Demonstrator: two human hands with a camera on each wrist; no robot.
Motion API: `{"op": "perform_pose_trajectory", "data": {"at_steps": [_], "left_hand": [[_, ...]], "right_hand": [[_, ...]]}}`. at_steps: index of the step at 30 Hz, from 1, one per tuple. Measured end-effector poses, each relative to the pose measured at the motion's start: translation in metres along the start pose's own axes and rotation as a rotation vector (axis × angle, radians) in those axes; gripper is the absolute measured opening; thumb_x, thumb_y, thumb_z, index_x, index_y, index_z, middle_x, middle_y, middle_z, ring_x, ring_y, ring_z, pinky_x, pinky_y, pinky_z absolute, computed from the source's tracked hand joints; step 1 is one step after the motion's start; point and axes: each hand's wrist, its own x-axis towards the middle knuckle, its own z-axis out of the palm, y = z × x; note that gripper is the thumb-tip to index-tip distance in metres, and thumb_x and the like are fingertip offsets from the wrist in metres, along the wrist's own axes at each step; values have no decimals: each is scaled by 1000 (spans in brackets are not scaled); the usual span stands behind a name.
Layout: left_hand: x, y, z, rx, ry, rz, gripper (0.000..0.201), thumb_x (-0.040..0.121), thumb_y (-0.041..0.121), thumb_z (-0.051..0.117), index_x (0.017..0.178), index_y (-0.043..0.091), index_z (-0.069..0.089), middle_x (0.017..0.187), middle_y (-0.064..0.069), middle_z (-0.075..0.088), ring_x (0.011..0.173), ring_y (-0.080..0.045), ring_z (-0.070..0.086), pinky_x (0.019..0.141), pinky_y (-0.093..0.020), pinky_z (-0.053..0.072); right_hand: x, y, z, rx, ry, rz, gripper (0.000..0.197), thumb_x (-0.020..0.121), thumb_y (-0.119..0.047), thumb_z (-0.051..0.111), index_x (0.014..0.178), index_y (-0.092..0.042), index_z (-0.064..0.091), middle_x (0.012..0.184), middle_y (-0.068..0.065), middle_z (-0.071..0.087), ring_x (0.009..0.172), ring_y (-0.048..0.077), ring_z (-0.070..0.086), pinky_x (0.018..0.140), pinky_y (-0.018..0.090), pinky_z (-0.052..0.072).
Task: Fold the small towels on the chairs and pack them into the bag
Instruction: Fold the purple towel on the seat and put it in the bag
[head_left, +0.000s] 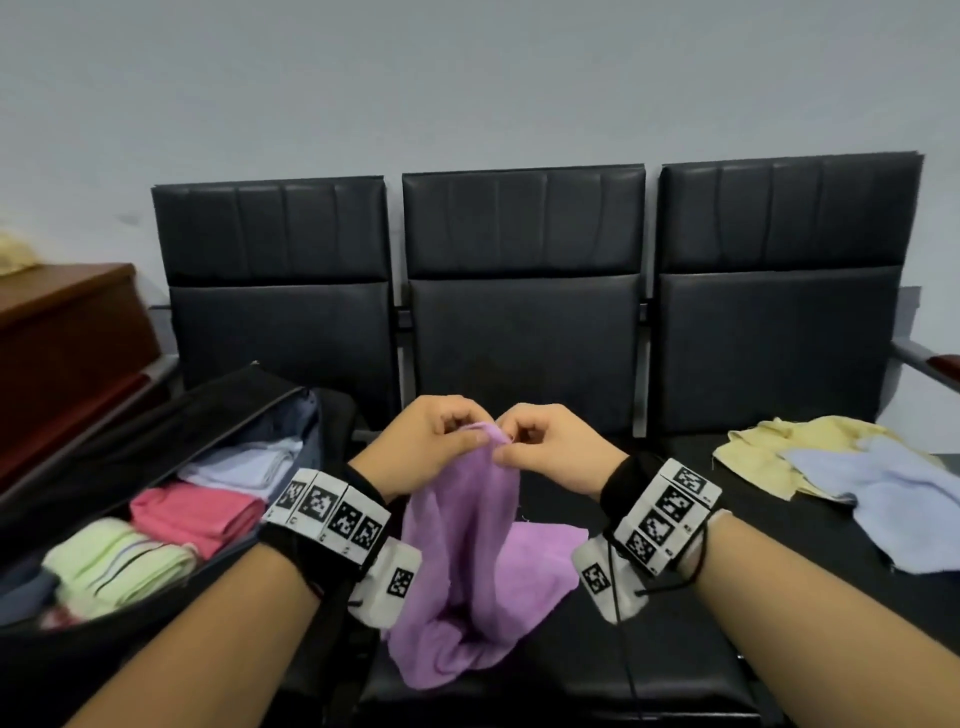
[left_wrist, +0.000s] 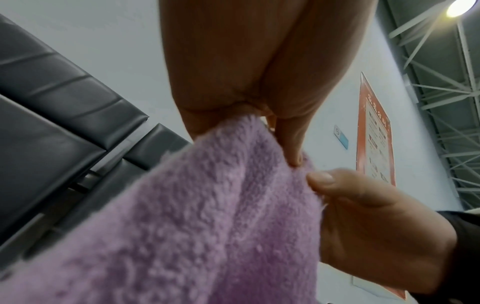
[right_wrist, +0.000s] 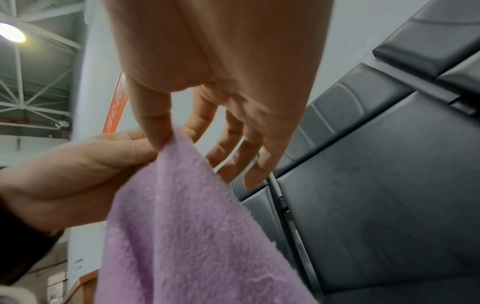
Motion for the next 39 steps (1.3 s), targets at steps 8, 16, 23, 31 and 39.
{"op": "perform_pose_trajectory", "data": {"at_steps": [8, 16, 23, 31, 39], "left_hand": [[-2, -23, 0, 102, 54, -82, 27, 82, -8, 56, 90, 13, 71, 85, -4, 71, 82, -22, 66, 74, -30, 52], [-16, -73, -10, 358, 160, -310, 16, 69, -6, 49, 62, 8, 50, 60, -5, 55, 64, -26, 53, 61, -36, 43], [-26, -107, -31, 370, 338, -452, 25, 78, -4, 52, 77, 19, 64, 75, -3, 68, 74, -23, 62, 68, -35, 47], [-33, -116, -58, 408, 513, -551, 18, 86, 5, 62, 80, 21, 68, 82, -4, 72, 83, -25, 65, 73, -29, 45], [-6, -59, -28, -6, 482, -305, 30, 91, -10, 47, 102, 12, 63, 73, 0, 61, 63, -10, 54, 57, -12, 42]], "right_hand": [[20, -13, -7, 5, 109, -16, 31, 78, -3, 63, 61, -25, 48, 58, -7, 48, 53, 8, 42, 50, 19, 37], [26, -12, -45, 54, 488, -38, 24, 84, -4, 60, 71, -17, 44, 61, -6, 41, 54, 6, 35, 48, 17, 32], [23, -5, -68, 72, 633, -2, 22, 91, -12, 58, 75, -14, 44, 64, -3, 37, 57, 9, 35, 48, 17, 33], [15, 13, -74, -107, 571, 122, 29, 91, -21, 64, 70, -15, 45, 63, -3, 43, 60, 10, 38, 58, 27, 34], [11, 2, -41, -40, 226, 50, 16, 91, -12, 67, 75, -12, 66, 70, -10, 64, 67, 1, 56, 70, 19, 44]]}}
